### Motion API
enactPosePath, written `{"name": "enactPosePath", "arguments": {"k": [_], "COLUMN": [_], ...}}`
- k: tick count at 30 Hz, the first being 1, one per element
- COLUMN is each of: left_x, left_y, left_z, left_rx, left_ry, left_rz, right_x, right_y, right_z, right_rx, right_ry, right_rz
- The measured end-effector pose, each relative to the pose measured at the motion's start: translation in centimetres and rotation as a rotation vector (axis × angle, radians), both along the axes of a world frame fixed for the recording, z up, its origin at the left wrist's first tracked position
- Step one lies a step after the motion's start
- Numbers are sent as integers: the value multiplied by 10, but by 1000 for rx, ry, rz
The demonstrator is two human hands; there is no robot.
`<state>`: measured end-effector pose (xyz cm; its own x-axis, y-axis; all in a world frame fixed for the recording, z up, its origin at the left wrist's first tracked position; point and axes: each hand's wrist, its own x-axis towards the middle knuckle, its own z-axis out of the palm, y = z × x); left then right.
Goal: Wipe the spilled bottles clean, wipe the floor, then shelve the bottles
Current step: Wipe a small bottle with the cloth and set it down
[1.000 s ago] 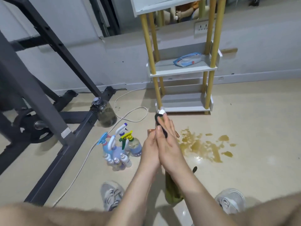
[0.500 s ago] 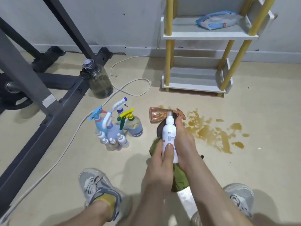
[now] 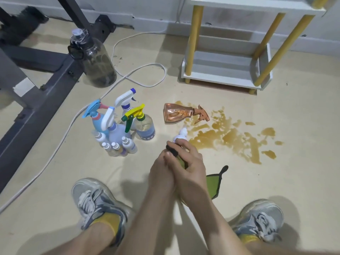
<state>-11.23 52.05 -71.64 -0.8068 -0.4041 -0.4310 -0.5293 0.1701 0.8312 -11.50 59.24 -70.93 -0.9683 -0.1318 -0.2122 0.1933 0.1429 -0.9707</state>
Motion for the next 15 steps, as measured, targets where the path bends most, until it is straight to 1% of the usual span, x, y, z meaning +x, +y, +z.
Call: {"name": "enactPosePath", "arguments": {"k": [3,8,9,11,13,15], "left_x": [5,19,22,19,7,-3], "left_y": [2,5,6,6,2,-3], "left_z": [-2,-9,-7,0,6,7], "left_rx": [12,4,-26,-148,-266,-304], "left_ry": [20,91,105,81,38,15], "left_rz": [-7,-73,-84,-133,-160,-224], "right_x": [-10,-44,-50,-53,-37,-19], "right_y": [-8,-1,1,1,-3,-7], "right_z": [-12,-11,-10,-8,-7,-7], "right_rx": [35,-41,-90,-202,-189,-130], "right_ry": [23,-127,-165,-202,-175,-179], "right_rz": [-10,-129,-148,-180,-141,-83]}}
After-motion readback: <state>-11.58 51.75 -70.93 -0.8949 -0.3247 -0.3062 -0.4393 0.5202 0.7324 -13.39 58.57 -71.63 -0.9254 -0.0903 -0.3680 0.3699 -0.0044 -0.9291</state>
